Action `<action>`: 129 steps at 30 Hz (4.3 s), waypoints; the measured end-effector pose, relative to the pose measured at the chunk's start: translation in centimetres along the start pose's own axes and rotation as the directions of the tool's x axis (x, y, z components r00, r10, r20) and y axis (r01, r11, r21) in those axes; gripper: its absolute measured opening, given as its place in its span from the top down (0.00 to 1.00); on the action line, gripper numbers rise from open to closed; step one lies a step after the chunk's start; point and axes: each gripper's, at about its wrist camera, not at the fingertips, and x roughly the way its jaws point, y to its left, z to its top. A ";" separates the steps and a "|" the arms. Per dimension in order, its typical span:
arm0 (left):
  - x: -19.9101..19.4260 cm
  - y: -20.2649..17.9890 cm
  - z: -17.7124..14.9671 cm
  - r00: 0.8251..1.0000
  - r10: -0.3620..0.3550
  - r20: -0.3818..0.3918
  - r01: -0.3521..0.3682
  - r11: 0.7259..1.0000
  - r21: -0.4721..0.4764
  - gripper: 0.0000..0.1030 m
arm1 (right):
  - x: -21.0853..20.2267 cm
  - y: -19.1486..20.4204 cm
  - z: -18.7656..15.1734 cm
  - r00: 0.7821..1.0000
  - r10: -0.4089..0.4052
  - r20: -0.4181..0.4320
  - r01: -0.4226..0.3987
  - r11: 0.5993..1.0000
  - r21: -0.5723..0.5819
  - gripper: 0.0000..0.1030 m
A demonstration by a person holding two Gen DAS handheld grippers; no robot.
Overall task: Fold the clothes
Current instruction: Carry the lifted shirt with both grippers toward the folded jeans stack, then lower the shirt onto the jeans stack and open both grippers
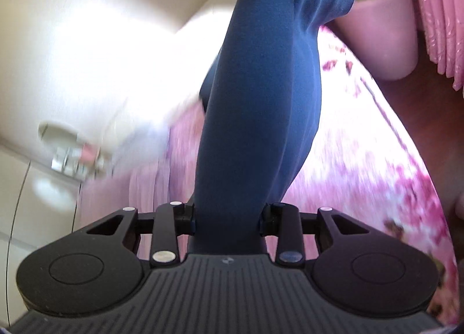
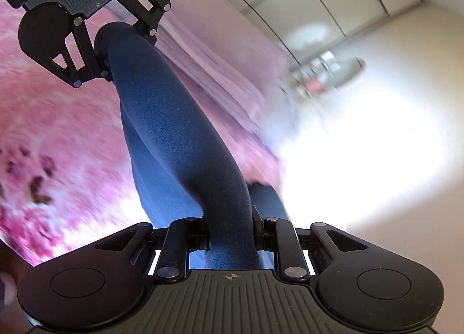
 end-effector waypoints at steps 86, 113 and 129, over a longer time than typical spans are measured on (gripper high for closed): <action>32.9 7.8 16.5 0.992 -0.028 -0.122 -0.028 0.900 -0.435 0.64 | 27.1 -25.3 -26.6 0.934 0.328 0.141 -0.357 0.869 0.342 0.67; 35.5 15.5 9.1 0.943 -0.334 -0.016 0.051 0.191 -0.980 0.78 | 38.8 -28.4 -17.3 0.808 0.517 0.281 -0.588 0.730 0.349 0.67; 38.4 15.9 6.3 0.937 -0.339 0.087 0.149 0.160 -0.976 0.76 | 47.1 -28.3 -11.0 0.802 0.557 0.217 -0.585 0.659 0.472 0.67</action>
